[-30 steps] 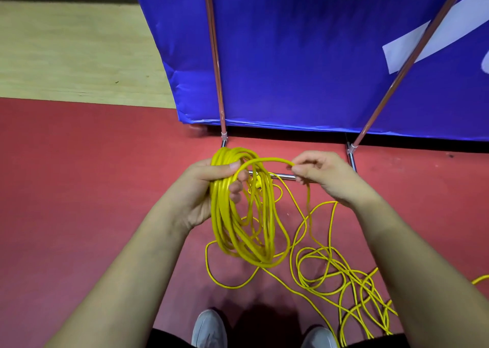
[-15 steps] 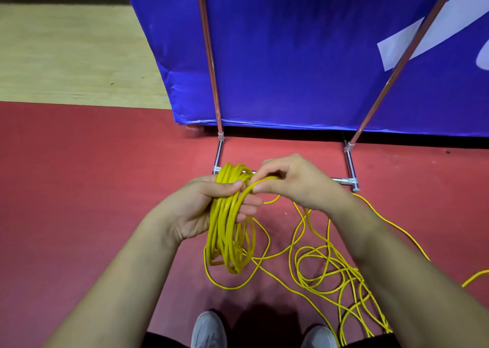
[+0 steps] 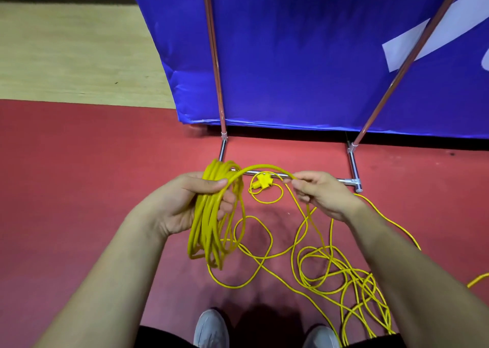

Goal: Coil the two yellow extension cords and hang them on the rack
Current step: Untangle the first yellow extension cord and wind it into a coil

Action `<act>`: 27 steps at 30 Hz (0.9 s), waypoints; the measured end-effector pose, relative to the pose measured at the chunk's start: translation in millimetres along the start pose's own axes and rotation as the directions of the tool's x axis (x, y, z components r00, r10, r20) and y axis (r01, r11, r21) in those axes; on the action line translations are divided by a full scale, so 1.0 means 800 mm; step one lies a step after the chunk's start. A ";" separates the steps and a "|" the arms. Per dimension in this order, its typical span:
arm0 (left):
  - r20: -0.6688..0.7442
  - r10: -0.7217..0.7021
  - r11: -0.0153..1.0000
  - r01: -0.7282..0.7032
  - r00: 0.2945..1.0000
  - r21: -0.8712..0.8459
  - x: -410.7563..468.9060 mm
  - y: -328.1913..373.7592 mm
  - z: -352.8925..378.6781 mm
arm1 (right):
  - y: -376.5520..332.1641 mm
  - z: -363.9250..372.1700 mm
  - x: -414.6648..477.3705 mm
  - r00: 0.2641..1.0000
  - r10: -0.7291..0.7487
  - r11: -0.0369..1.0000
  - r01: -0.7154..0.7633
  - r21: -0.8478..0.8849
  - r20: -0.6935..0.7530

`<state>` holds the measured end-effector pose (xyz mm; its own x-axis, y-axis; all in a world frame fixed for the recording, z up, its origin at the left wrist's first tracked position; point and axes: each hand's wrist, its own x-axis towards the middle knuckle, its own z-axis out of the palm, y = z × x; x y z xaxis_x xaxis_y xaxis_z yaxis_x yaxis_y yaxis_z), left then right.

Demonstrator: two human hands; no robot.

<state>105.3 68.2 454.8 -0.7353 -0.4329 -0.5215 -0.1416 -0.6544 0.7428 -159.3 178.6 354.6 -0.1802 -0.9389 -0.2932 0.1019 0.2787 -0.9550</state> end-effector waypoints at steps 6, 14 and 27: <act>-0.006 -0.065 0.998 0.065 0.998 0.006 0.008 -0.004 0.008 | -0.037 0.025 0.005 0.994 -0.104 0.890 0.111 -0.443 0.039; 0.047 -0.064 0.996 0.061 0.997 0.063 0.015 -0.012 0.022 | -0.094 0.074 -0.019 0.870 -0.356 0.682 0.491 -0.543 0.340; 0.058 -0.078 0.994 0.073 0.995 0.084 0.018 -0.018 0.030 | -0.068 0.051 -0.011 0.932 -0.350 0.883 0.361 -0.302 0.092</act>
<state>80.5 86.3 446.8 -0.7594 -0.3434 -0.5527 -0.2502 -0.6300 0.7352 -123.4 163.3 411.3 -0.1136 -0.9914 0.0648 -0.2701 -0.0320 -0.9623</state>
